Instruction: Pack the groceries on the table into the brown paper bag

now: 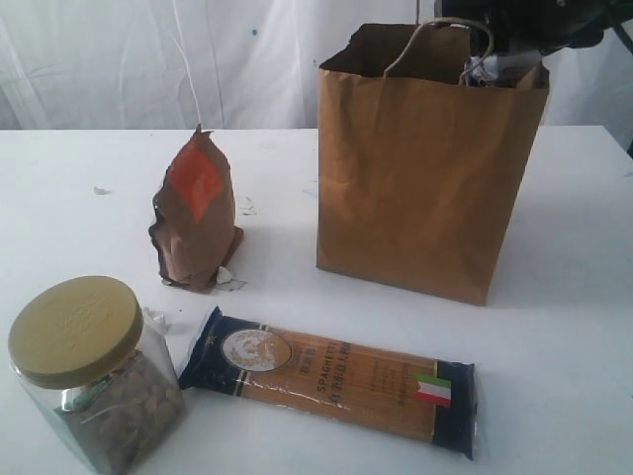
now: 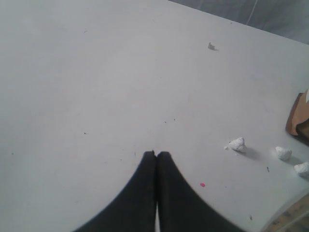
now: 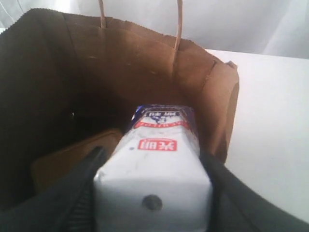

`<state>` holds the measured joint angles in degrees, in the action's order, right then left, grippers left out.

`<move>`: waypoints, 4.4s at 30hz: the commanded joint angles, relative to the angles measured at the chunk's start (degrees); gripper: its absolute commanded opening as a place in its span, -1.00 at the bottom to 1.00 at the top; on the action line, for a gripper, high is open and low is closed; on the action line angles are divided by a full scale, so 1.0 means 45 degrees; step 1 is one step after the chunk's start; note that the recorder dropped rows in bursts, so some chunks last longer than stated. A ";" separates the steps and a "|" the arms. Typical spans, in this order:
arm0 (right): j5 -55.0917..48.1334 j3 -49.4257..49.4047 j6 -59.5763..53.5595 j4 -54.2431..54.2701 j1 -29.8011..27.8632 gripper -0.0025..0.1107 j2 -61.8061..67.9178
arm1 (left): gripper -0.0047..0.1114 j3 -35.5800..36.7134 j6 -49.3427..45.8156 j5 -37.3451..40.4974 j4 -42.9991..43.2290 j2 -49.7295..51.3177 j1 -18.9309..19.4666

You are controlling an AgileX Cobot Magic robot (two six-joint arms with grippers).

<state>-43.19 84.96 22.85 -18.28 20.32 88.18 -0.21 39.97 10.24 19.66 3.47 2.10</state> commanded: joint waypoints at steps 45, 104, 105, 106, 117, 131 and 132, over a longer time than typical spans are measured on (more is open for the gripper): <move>0.0270 -0.0097 0.0061 -0.4232 -0.0085 -0.81 -0.2231 | -0.92 0.0047 0.0015 -0.0005 0.0014 -0.0072 -0.0051; 0.7218 -1.1795 0.7563 -0.7494 -0.5637 -0.96 -1.7380 | -0.92 0.0047 0.0015 -0.0005 0.0014 -0.0072 -0.0051; 0.6952 -1.1951 0.7498 -0.7494 -0.5637 -0.96 -1.7500 | -0.92 0.0047 0.0015 -0.0005 0.0014 -0.0072 -0.0051; 0.6860 -1.2186 0.7153 -0.7440 -0.5637 -0.96 -1.7735 | -0.92 0.0047 0.0015 -0.0005 0.0014 -0.0072 -0.0051; 0.7044 -1.5225 -0.6489 0.2960 -0.5669 -0.96 -1.9596 | -0.92 0.0047 0.0012 0.0018 0.0014 -0.0172 -0.0051; 0.7639 -1.8880 -0.5587 0.3745 -0.5669 -0.96 -1.9596 | -0.92 0.0047 0.0012 -0.0004 0.0014 -0.0173 -0.0051; 0.7162 -1.8880 -0.5607 0.3724 -0.5669 -0.96 -1.9596 | -0.92 0.0047 0.0012 -0.0004 0.0014 -0.0173 -0.0051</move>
<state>-7.10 0.31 -3.16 -0.52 -5.00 0.26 -0.21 39.97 10.24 19.56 3.22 2.10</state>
